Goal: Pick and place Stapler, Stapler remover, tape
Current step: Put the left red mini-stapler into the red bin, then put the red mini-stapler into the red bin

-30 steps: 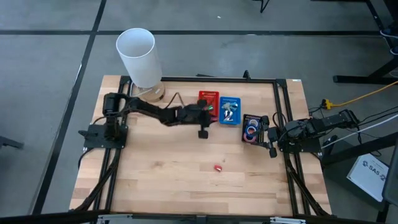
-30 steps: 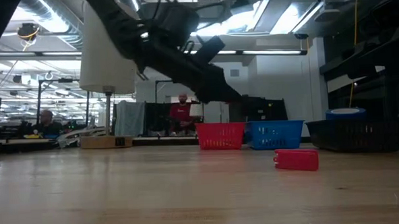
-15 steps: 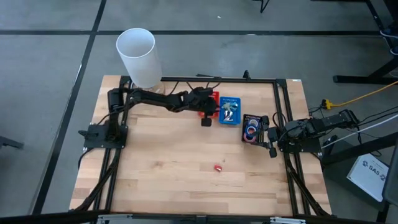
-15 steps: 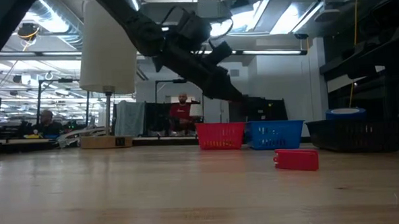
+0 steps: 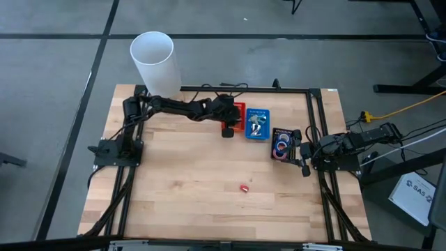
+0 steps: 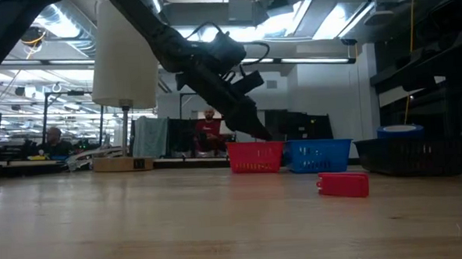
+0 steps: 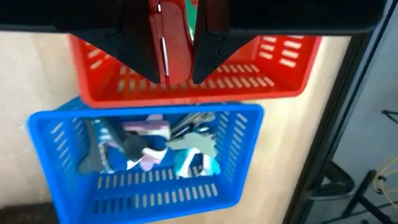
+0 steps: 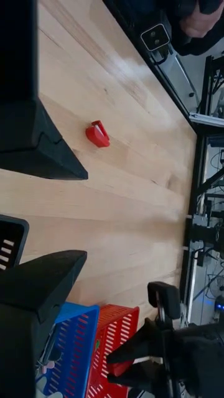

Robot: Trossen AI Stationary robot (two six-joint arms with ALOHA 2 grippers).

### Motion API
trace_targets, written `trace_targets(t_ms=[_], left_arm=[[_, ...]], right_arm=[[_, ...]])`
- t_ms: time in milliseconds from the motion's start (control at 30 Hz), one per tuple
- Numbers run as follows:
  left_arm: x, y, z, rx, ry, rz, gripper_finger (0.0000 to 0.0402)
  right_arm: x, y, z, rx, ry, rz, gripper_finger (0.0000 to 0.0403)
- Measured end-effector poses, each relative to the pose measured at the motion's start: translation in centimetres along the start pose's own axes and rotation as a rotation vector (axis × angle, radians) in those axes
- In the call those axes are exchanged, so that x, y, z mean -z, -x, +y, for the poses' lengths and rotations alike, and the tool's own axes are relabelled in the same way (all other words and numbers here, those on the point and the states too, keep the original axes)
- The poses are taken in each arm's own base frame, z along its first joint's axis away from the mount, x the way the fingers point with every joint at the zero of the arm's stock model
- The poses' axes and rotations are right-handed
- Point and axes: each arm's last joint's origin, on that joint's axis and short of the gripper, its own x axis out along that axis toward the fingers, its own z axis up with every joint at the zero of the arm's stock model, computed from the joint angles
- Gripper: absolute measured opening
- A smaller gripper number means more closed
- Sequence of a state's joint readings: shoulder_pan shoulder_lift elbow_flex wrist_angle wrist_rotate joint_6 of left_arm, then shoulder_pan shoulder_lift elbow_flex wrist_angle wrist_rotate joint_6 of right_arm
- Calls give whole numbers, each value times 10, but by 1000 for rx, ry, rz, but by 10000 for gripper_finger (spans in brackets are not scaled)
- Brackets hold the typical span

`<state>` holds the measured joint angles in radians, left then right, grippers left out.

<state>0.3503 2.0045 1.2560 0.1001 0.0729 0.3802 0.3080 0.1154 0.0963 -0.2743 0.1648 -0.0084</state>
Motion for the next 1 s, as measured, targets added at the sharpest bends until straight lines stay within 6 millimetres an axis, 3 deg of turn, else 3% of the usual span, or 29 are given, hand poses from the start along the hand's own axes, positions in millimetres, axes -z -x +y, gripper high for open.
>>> trace_targets(t_ms=[567,1000], left_arm=[[8,2,16,-30,44,31,93],[6,2,19,-84,17,16,192]], right_arm=[[0,0,0,0,0,0,197],[0,0,0,0,0,0,197]])
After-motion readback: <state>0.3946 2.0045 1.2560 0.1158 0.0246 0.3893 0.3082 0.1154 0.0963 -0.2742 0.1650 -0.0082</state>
